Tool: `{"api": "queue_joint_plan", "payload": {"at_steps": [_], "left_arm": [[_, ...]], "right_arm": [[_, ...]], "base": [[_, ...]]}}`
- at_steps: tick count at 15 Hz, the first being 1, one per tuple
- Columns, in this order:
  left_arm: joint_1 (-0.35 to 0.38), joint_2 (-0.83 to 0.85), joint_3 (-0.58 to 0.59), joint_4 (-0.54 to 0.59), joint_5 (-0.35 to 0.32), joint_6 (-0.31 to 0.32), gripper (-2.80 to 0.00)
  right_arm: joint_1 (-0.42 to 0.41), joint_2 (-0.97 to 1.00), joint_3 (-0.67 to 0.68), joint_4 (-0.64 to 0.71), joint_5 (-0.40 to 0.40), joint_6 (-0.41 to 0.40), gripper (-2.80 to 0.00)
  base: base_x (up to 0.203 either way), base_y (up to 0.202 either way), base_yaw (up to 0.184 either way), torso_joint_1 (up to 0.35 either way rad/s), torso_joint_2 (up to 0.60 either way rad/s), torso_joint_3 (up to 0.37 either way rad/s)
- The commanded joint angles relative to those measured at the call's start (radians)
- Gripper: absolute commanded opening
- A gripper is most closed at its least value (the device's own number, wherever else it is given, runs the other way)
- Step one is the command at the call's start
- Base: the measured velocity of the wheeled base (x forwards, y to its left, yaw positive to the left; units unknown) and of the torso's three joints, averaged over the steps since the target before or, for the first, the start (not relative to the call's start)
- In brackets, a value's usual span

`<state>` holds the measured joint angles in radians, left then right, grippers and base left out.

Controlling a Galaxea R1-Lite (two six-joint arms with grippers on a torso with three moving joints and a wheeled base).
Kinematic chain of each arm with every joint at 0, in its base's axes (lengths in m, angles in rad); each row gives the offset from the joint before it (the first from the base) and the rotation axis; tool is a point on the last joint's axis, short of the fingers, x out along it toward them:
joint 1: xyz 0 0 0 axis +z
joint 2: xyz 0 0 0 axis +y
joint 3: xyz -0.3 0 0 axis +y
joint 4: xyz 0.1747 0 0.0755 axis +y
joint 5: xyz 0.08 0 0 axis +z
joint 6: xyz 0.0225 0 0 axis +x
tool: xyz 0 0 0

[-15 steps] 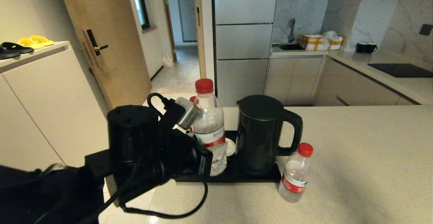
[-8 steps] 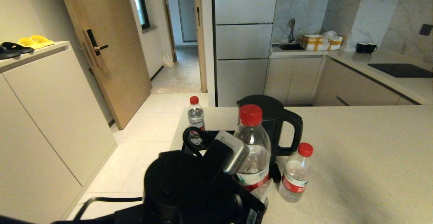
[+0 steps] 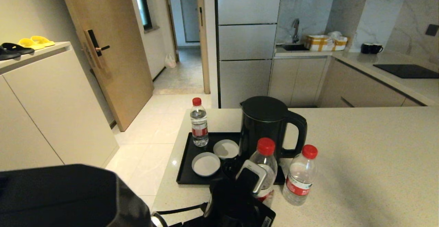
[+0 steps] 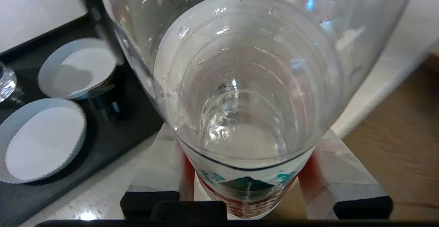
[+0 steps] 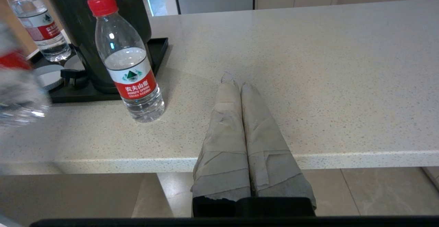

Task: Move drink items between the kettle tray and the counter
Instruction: Place it in front of you

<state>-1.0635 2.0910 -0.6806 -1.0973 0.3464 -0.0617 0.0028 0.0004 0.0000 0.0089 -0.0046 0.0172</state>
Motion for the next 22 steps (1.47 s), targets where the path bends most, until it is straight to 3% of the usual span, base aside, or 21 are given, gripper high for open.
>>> {"api": "queue_joint_plan", "payload": {"at_steps": [1,7,10,18,19,20,22], "left_arm": [[0.024,0.122,-0.021,-0.055,0.006,0.012,-2.80],[0.028,0.238,-0.115,-0.060,0.094,0.013,-2.80],[0.013,0.302,-0.198,-0.064,0.247,0.015,-2.80],[0.009,0.307,-0.174,-0.066,0.250,0.013,-2.80],[0.007,0.307,-0.169,-0.067,0.250,0.011,-0.89],[0.005,0.307,-0.166,-0.069,0.249,0.010,0.00],[0.004,0.308,-0.165,-0.074,0.249,0.005,0.00]], "right_arm": [[0.000,0.001,0.000,0.000,0.000,0.000,-2.80],[0.000,0.001,0.000,-0.001,0.000,0.000,-2.80],[0.000,0.001,0.000,0.000,0.000,0.000,-2.80],[0.000,0.001,0.000,0.000,0.000,0.000,-2.80],[0.000,0.001,0.000,0.000,0.000,0.000,-2.80],[0.000,0.001,0.000,0.000,0.000,0.000,-2.80],[0.000,0.001,0.000,0.000,0.000,0.000,-2.80]], "base": [[0.000,0.000,0.000,0.000,0.00,0.000],[0.000,0.000,0.000,0.000,0.00,0.000],[0.000,0.000,0.000,0.000,0.00,0.000],[0.000,0.000,0.000,0.000,0.00,0.000],[0.000,0.000,0.000,0.000,0.00,0.000],[0.000,0.000,0.000,0.000,0.00,0.000],[0.000,0.000,0.000,0.000,0.00,0.000]]}}
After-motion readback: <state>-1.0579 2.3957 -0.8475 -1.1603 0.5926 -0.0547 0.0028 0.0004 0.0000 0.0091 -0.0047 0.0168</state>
